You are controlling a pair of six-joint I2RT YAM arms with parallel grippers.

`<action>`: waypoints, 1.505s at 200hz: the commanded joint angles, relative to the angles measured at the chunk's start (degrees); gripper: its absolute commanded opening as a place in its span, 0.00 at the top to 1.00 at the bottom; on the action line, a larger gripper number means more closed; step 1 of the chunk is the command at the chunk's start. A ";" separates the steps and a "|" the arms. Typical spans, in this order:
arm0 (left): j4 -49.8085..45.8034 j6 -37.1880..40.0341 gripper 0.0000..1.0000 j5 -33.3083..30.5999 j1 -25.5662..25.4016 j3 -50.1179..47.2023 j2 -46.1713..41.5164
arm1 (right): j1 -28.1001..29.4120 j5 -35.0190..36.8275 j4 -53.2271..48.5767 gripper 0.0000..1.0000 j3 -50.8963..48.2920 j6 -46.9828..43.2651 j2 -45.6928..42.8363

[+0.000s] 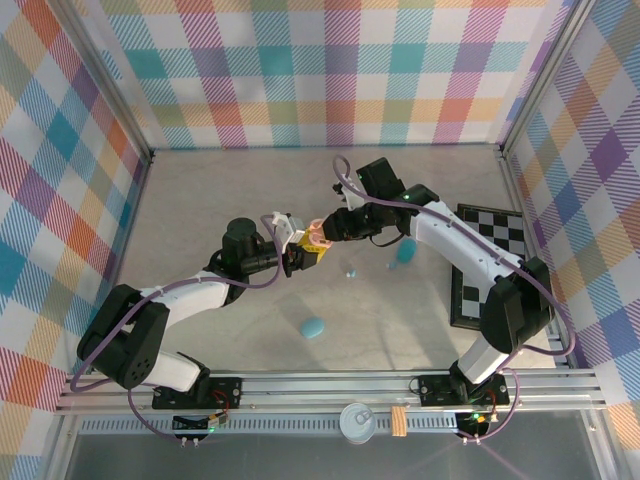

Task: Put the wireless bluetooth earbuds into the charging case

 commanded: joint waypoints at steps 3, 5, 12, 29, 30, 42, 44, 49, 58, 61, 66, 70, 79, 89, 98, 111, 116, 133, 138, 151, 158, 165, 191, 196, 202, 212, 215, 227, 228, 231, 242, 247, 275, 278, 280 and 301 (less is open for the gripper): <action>4.44 -0.02 0.74 0.83 -0.64 1.19 -0.17 | 0.56 -0.08 0.14 0.65 -0.95 -1.27 -2.59; 4.48 -0.01 0.74 0.81 -0.58 1.17 -0.13 | 0.52 -0.02 0.21 0.64 -1.03 -1.31 -2.69; 4.58 -0.05 0.74 0.56 -0.56 1.16 -0.10 | 0.56 0.05 0.48 0.61 -1.38 -1.61 -3.50; 4.67 0.17 0.74 -0.59 -0.27 0.99 -0.25 | 0.52 0.65 2.73 0.54 -3.60 -2.13 -6.49; 4.67 0.17 0.74 -0.69 -0.24 0.99 -0.21 | 0.59 0.69 2.97 0.53 -3.80 -2.18 -6.67; 5.38 0.05 0.74 -1.02 0.51 0.76 0.00 | 0.47 1.62 5.60 0.51 -6.26 -2.55 -9.69; 5.57 0.01 0.74 -1.00 0.68 0.67 0.09 | 0.48 1.75 6.27 0.50 -6.53 -2.64 -9.94; 6.13 -0.29 0.74 -1.16 1.18 0.51 0.19 | 0.42 2.37 7.32 0.49 -7.89 -2.59 -11.42; 7.25 -0.81 0.75 -1.52 2.23 0.22 0.48 | 0.22 3.48 9.13 0.49 -9.99 -2.29 -13.56; 7.64 -1.02 0.75 -1.68 2.54 0.12 0.47 | 0.17 3.77 9.86 0.49 -10.72 -2.05 -14.19; 8.37 -1.32 0.75 -2.11 3.19 -0.13 0.46 | -0.10 4.51 11.10 0.48 -11.87 -1.22 -15.19; 9.02 -1.50 0.75 -2.43 3.60 -0.32 0.49 | -0.30 5.02 12.18 0.48 -12.87 -0.41 -15.73; 10.19 -2.07 0.75 -3.16 4.76 -0.61 0.41 | -1.09 5.99 15.15 0.48 -15.20 2.46 -17.02; 11.27 -2.41 0.75 -3.93 5.85 -0.92 0.05 | -2.14 6.69 18.60 0.48 -17.79 6.73 -17.96; 12.49 -2.78 0.75 -4.90 6.54 -1.27 -0.45 | -3.23 6.95 22.09 0.48 -20.01 10.74 -18.04; 13.61 -3.59 0.75 -5.85 7.51 -1.56 -1.28 | -4.25 7.07 25.82 0.48 -22.24 15.73 -16.78; 13.63 -3.69 0.75 -6.11 7.74 -1.57 -1.80 | -4.35 7.07 26.42 0.48 -22.52 17.03 -15.85; 12.76 -3.69 0.75 -6.91 8.14 -1.57 -3.83 | -4.35 5.78 24.68 0.48 -20.36 18.72 -10.39; 12.23 -3.65 0.75 -7.13 8.15 -1.57 -4.58 | -4.35 5.23 24.09 0.48 -19.53 19.37 -8.62; 10.85 -3.40 0.75 -8.00 8.10 -1.72 -6.69 | -4.19 3.52 22.94 0.49 -17.15 20.40 -3.64; 10.12 -3.26 0.75 -8.32 8.14 -1.84 -7.92 | -4.16 2.74 21.44 0.49 -15.12 21.10 -0.69; 9.66 -3.17 0.75 -8.43 8.15 -1.99 -9.07 | -4.07 1.77 19.94 0.49 -13.01 21.51 2.50; 6.54 -2.86 0.75 -9.09 8.15 -1.90 -13.77 | -3.30 -4.48 19.20 0.50 -6.05 23.24 13.49; 5.78 -2.79 0.75 -9.04 8.15 -1.75 -14.60 | -2.94 -5.56 18.99 0.50 -4.51 23.42 14.84; 4.84 -2.65 0.75 -9.01 8.15 -1.61 -15.60 | -2.41 -6.31 18.19 0.51 -2.41 23.42 17.29; 3.22 -2.46 0.75 -9.08 8.10 -1.26 -17.15 | -1.51 -6.81 16.43 0.51 1.00 23.27 20.71; 2.79 -2.29 0.75 -9.07 8.14 -1.17 -17.67 | -1.14 -6.87 15.85 0.52 2.01 23.22 21.54; 1.18 -1.99 0.75 -8.96 8.15 -0.95 -19.46 | 0.12 -6.23 12.82 0.55 5.86 22.76 25.18; 0.99 -1.96 0.75 -8.96 8.15 -0.95 -19.62 | 0.21 -6.04 12.41 0.55 6.20 22.75 25.47; 0.70 -1.91 0.75 -8.88 8.15 -0.88 -20.02 | 0.51 -5.49 11.11 0.56 7.16 22.71 26.39; -0.65 -1.81 0.75 -8.63 8.13 -0.56 -21.46 | 1.68 -3.36 6.48 0.57 11.50 21.93 29.55; -1.29 -1.73 0.75 -8.53 8.15 -0.41 -22.00 | 2.23 -2.69 5.22 0.58 12.81 21.58 30.72; -3.84 -1.15 0.75 -8.25 8.15 0.14 -24.30 | 4.45 -1.50 2.25 0.64 18.10 21.69 35.40; -3.97 -1.15 0.75 -8.19 8.15 0.18 -24.48 | 4.66 -1.56 2.23 0.65 18.41 21.82 35.70; -4.00 -1.15 0.75 -8.15 8.15 0.19 -24.49 | 4.75 -1.62 2.25 0.65 18.59 21.94 35.93; -4.09 -1.25 0.75 -7.67 8.08 0.11 -24.51 | 5.88 -2.61 1.97 0.69 20.52 22.56 38.14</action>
